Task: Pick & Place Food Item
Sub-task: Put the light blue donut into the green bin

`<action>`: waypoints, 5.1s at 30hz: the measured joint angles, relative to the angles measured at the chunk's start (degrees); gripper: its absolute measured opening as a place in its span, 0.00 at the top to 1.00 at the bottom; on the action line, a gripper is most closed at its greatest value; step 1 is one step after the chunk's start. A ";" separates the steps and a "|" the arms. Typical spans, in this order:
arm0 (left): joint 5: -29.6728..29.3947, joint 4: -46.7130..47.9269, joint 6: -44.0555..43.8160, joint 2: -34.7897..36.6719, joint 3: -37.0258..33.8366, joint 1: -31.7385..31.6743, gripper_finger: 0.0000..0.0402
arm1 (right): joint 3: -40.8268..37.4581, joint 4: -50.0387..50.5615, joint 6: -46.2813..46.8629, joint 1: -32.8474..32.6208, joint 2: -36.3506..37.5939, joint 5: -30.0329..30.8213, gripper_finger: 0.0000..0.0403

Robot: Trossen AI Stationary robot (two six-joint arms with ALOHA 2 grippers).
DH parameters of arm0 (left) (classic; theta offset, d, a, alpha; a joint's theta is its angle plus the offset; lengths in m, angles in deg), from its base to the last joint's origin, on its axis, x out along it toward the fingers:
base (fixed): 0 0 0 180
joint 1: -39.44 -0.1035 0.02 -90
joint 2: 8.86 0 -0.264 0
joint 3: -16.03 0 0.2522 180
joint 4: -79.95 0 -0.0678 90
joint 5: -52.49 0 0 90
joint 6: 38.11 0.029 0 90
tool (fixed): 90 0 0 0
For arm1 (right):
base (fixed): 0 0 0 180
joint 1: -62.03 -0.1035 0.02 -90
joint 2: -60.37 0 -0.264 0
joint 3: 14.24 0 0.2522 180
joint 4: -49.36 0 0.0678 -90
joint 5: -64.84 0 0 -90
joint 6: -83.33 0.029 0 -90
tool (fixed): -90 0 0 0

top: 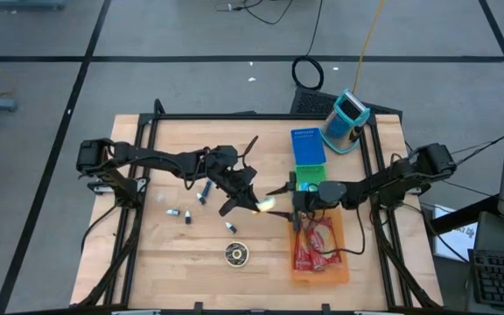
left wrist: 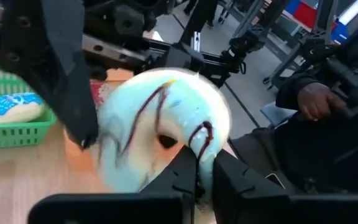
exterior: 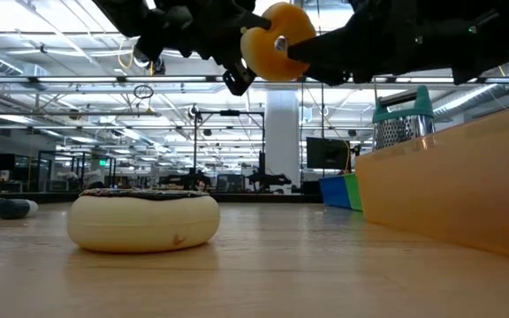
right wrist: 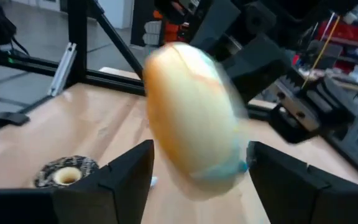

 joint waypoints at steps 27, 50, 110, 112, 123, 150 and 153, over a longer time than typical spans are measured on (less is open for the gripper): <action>-6.03 1.21 -2.30 0.00 0.00 -0.09 0.75 | 0.90 3.89 -6.61 -0.04 2.94 -4.39 0.93; -19.30 7.84 1.17 8.02 0.20 -9.51 0.26 | 0.94 43.54 12.52 -12.40 25.55 34.16 0.97; -36.60 13.13 -4.00 7.98 0.11 -4.47 0.26 | 0.90 85.46 34.55 -20.20 25.21 32.89 0.68; -36.60 13.13 -3.76 7.98 0.11 -4.47 0.26 | 0.90 84.94 34.61 -20.20 25.21 32.87 0.69; -36.60 13.13 -3.11 7.98 0.11 -4.47 0.26 | 0.90 81.08 33.34 -20.20 25.19 30.57 0.69; -36.60 13.13 -3.34 7.98 0.11 -4.47 0.26 | 0.90 74.52 32.03 -14.51 18.46 31.11 0.81; -36.58 13.13 -3.40 7.98 0.11 -4.47 0.26 | 0.90 74.37 32.30 -14.51 18.96 31.26 0.76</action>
